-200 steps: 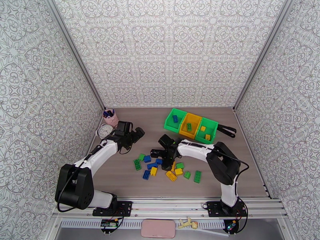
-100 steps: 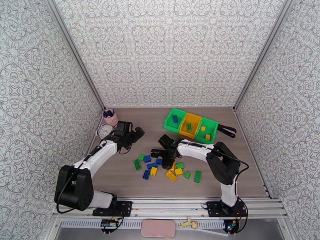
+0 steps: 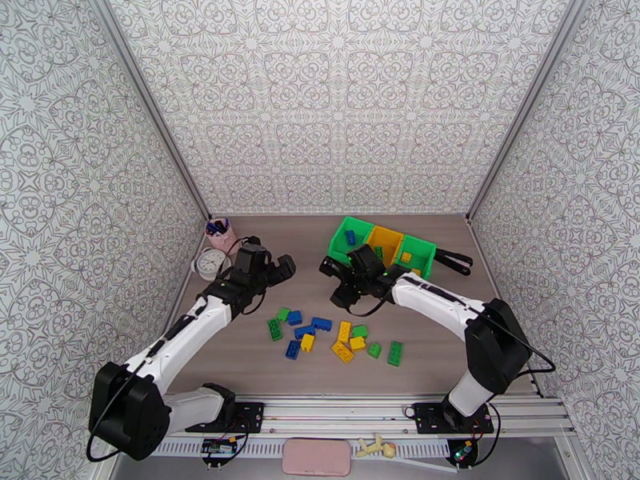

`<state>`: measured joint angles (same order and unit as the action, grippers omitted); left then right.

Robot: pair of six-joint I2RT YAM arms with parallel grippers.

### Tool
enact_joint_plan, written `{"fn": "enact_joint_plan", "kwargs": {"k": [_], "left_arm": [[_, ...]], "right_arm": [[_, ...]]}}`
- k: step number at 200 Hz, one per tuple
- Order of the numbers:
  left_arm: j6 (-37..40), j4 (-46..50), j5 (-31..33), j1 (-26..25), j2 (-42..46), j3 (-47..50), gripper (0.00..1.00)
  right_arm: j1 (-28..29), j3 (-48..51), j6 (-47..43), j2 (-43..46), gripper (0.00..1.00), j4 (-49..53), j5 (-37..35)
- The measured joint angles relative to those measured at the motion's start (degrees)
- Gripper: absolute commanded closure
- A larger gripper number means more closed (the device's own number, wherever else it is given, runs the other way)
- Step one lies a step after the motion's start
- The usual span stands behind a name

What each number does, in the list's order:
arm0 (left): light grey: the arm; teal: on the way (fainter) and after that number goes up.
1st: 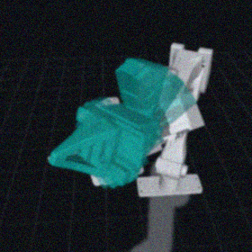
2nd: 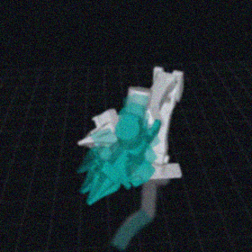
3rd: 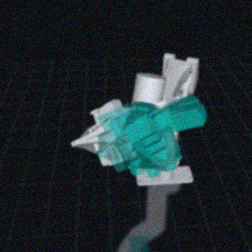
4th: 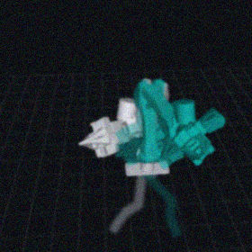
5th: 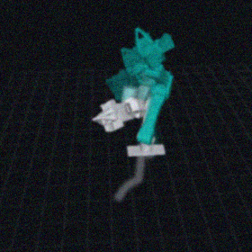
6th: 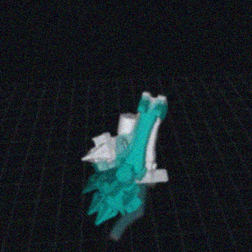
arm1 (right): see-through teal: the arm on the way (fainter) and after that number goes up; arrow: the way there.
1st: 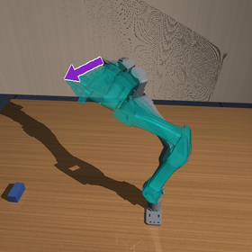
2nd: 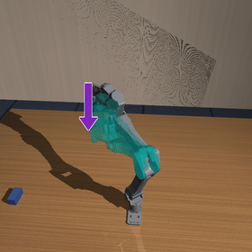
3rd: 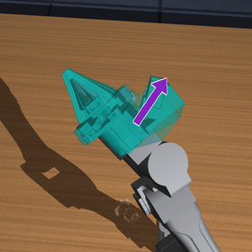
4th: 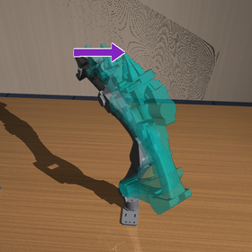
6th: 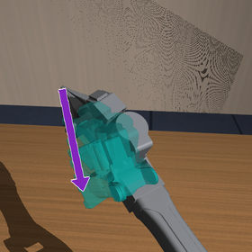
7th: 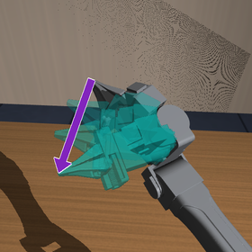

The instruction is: Sort the legos into containers by color

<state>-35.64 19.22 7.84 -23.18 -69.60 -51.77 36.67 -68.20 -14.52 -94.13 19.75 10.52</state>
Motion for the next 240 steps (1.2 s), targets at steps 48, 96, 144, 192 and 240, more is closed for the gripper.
{"fn": "enact_joint_plan", "kwargs": {"k": [48,96,144,192,240], "left_arm": [[13.6,-7.0,2.9,-7.1,6.7,7.1,0.00],[23.4,-14.6,-0.2,-10.8,9.5,12.6,0.00],[26.8,-18.1,-2.5,-12.1,10.0,14.0,0.00],[27.3,-18.6,-2.4,-12.7,10.2,14.1,0.00],[20.7,-15.3,5.7,-13.0,9.9,13.6,0.00]], "right_arm": [[-6.4,1.7,10.3,-1.7,0.47,-15.6,-4.2],[-10.4,-9.2,12.2,-14.4,0.47,-18.0,-7.4],[-11.5,-22.8,10.7,-26.0,0.47,-15.8,-10.6],[-12.0,-31.1,9.6,-34.1,0.34,-12.7,-12.9],[-12.0,-31.7,8.6,-34.6,0.12,-10.6,-11.8]]}}
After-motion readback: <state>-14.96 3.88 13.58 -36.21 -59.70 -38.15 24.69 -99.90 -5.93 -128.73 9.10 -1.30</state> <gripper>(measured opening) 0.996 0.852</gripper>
